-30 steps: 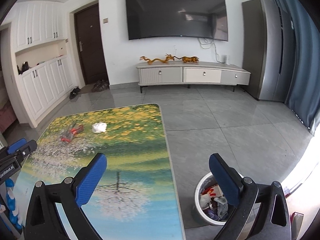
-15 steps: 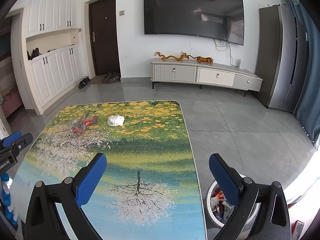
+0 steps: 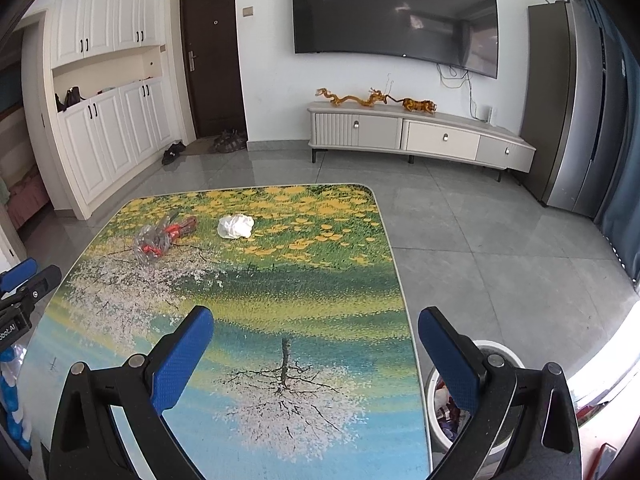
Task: Collect trash
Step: 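Lower the left tool to the clear plastic bag while the right tool reaches the white paper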
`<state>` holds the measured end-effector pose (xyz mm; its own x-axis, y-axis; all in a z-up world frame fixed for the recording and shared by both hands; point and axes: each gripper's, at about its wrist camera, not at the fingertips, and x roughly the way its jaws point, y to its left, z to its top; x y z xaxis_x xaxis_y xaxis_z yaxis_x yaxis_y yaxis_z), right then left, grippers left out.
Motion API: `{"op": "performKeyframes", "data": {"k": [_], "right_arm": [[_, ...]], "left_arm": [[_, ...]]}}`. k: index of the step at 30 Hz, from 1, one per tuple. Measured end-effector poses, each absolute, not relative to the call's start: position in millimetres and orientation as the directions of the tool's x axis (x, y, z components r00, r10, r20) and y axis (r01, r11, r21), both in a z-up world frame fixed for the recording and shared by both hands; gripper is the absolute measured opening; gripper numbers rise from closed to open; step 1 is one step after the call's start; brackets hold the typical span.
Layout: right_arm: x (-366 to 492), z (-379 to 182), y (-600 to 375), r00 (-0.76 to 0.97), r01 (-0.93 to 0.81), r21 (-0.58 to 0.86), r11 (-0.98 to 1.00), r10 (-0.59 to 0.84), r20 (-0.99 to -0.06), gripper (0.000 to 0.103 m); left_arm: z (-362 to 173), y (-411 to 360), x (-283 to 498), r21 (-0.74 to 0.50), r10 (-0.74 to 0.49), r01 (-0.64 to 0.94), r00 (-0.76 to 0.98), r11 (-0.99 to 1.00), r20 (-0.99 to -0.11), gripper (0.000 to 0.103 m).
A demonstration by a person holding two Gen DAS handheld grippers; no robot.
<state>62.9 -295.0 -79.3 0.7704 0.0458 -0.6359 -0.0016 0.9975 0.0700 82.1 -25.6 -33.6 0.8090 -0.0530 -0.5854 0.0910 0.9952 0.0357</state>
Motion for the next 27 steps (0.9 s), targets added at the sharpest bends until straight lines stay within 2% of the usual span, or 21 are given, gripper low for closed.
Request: {"op": "performKeyframes", "data": {"k": [12,21,27], "right_arm": [[99,-105,-282,0.730,-0.053,0.075,0.996,0.090,-0.677,0.103],[145,-122,-259,0.695,-0.149,0.073,0.986,0.157,-0.702,0.103],[198,-126,-235,0.694,-0.239,0.076,0.968,0.225,-0.685,0.103]], "left_arm": [[-60,-16,115,0.033,-0.041,0.081,0.765,0.996,-0.643,0.067],[-85,14,152,-0.100,-0.137,0.094,0.721,0.991,-0.679,0.067],[-86,12,194,-0.115,-0.199,0.164,0.719,0.980,-0.666,0.067]]}}
